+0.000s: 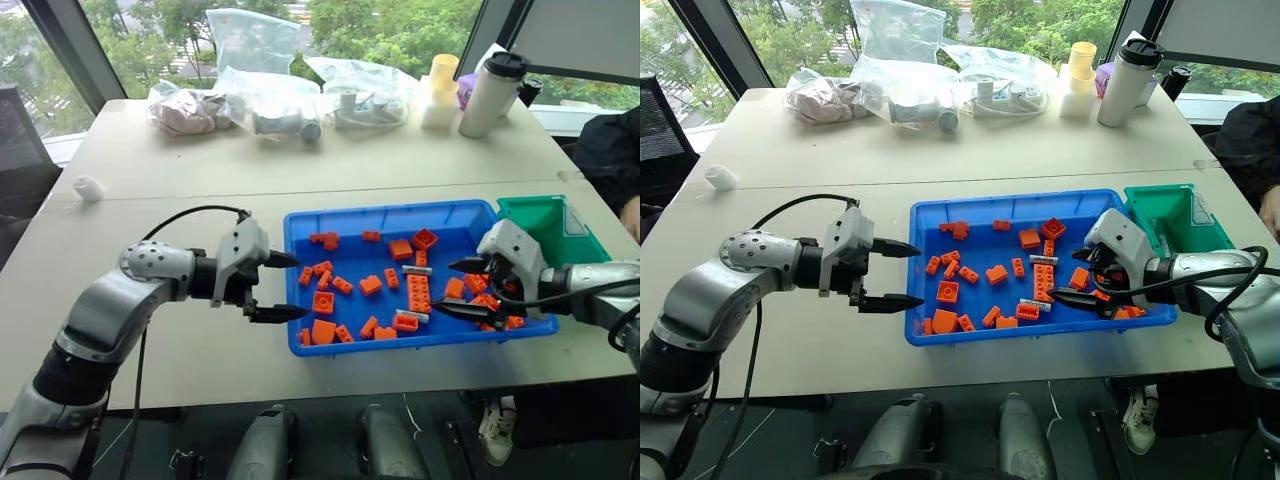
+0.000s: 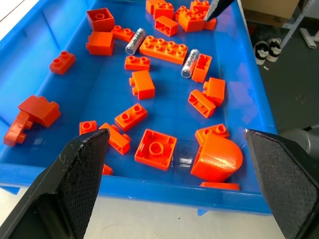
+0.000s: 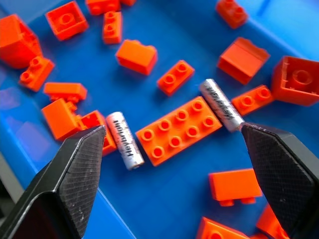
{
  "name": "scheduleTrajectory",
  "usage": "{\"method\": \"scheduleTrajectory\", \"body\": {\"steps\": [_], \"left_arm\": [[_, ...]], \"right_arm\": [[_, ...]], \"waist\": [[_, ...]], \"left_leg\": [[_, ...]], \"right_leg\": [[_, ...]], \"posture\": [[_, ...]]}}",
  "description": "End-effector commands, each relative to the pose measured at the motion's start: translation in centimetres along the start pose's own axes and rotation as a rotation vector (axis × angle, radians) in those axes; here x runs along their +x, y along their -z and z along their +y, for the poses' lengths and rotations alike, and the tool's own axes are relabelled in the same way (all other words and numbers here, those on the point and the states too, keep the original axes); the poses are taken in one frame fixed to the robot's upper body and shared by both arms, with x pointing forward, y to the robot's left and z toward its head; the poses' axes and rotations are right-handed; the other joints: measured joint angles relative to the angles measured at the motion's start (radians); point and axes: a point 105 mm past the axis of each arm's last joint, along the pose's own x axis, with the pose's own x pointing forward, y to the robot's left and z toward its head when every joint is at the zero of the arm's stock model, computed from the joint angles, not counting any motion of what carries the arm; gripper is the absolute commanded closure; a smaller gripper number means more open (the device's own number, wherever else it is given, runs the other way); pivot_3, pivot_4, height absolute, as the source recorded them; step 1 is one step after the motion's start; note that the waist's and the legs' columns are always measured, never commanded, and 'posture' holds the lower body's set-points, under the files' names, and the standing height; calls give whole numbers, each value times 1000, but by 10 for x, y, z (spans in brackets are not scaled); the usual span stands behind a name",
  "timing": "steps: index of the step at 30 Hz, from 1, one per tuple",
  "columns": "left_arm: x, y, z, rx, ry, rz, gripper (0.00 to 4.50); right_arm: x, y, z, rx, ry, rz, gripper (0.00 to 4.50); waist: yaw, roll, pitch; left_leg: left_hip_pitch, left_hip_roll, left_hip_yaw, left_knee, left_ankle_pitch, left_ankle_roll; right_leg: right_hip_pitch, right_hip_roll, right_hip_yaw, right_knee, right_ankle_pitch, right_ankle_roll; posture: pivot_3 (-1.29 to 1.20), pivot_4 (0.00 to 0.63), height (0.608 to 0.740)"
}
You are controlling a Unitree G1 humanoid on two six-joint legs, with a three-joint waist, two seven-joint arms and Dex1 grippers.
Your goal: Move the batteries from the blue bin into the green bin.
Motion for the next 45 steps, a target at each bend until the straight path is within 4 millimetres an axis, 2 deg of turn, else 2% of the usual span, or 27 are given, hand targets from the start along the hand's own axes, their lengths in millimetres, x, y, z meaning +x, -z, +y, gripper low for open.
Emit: {"method": "scheduleTrajectory", "body": {"steps": [1, 4, 12, 23, 31, 34, 36, 41, 45], "left_arm": [[-2, -9, -1, 30, -24, -22, 0], [-2, -9, 0, 28, -30, -21, 0], [-1, -7, 3, 30, -43, -14, 0], [1, -7, 4, 36, -51, -10, 0], [2, 0, 2, 24, -54, 12, 0], [2, -1, 2, 24, -53, 9, 0], [2, 0, 2, 23, -55, 9, 0], [2, 0, 4, 27, -57, 11, 0], [2, 0, 4, 30, -57, 10, 0]], "right_arm": [[1, 2, 0, -81, -44, 39, 56], [5, 2, -3, -125, -55, 44, 56], [29, 1, -14, -411, -142, 118, 56], [52, -4, -14, -602, -287, 149, 56], [64, 5, -10, -664, -327, 173, 56], [65, 6, -10, -676, -332, 177, 964], [65, 5, -10, -688, -331, 177, 1865], [65, 4, -7, -700, -325, 170, 4489], [64, 1, -7, -696, -300, 154, 4489]], "waist": [[-2, 0, 0], [-3, 0, 0], [-3, 0, 0], [-3, 0, 0], [-3, 0, 0], [-3, 0, 0], [-3, 0, 0], [-3, 0, 0], [-3, 0, 0]], "left_leg": [[0, 0, 0, 0, 0, 0], [0, 0, 0, 0, 0, 0], [0, 0, 0, 0, 0, 0], [0, 0, 0, 0, 0, -1], [0, 0, 0, 0, 1, -1], [0, 0, 0, 0, 1, -1], [0, 0, 0, 0, 1, -1], [0, 0, 0, 0, 1, -1], [0, 0, 0, 0, 1, -1]], "right_leg": [[0, 0, 0, 0, 0, 0], [0, 0, 0, 0, 0, 0], [0, 0, 0, 0, 0, 0], [-1, 0, 0, 0, 0, 0], [-1, 0, 0, 0, 0, 0], [0, 0, 0, 0, 0, 0], [0, 0, 0, 0, 0, 0], [0, 0, 0, 0, 0, 0], [0, 0, 0, 0, 0, 0]], "posture": [[0, 150, 740], [0, 150, 740], [0, 150, 740], [0, 150, 740], [0, 150, 740], [0, 150, 740], [0, 150, 740], [0, 150, 740], [0, 150, 740]]}}
